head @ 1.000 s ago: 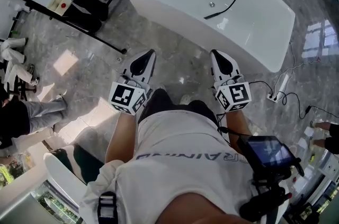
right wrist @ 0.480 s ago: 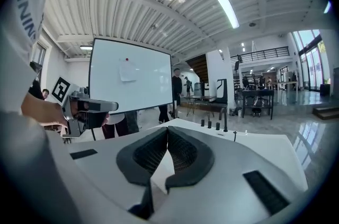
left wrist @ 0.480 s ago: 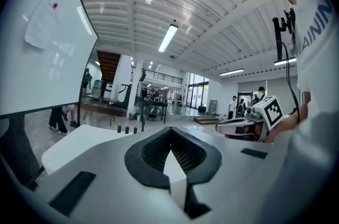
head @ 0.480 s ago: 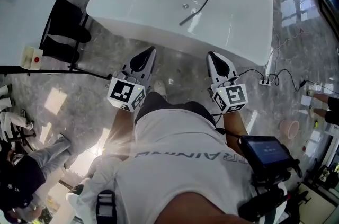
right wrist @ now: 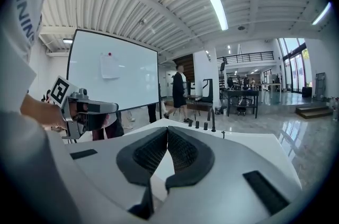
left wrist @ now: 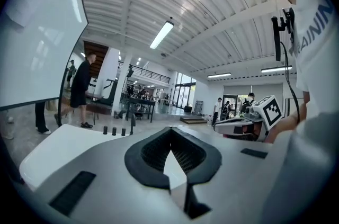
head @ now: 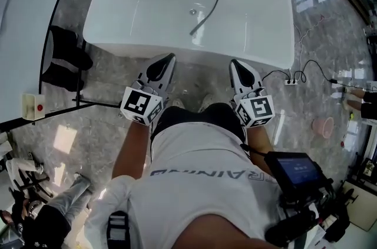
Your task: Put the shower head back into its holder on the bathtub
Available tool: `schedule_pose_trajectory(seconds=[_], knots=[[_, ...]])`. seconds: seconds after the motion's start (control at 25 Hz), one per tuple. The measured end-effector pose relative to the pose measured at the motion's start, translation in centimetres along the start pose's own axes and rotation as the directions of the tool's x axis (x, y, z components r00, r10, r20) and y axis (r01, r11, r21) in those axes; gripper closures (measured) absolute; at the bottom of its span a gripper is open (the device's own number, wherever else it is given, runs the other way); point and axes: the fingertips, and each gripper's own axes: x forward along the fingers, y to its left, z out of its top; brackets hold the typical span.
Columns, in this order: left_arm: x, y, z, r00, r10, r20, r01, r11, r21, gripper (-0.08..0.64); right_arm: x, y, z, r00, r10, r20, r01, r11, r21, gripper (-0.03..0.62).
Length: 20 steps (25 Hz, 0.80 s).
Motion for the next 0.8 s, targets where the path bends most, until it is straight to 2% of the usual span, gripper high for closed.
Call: schedule_pose_trajectory(seconds=[0.24,0.44,0.8], knots=[[2.4,1.5,0.8,1.0,0.01,-0.005,-0.01,1.0,-0.004,0.543,2.8,-3.0,1.2,1.0,-0.011,0.028,0.011,1.0,0.013,0.58],[5.6,4.3,1.2,0.999,0.048,-0.015,-0.047,0.999,0.008,0.543,6.5,-5.7,1.8,0.999,0.01,0.051,-0.011,1.0,0.025,0.58],[19.2,5.0,3.6,0.996,0.086,-0.034,-0.085,0.996,0.031,0.543,10.6,-19.3,2.7,0.998,0.025,0.051,-0.027,0.999,0.045,0.58]])
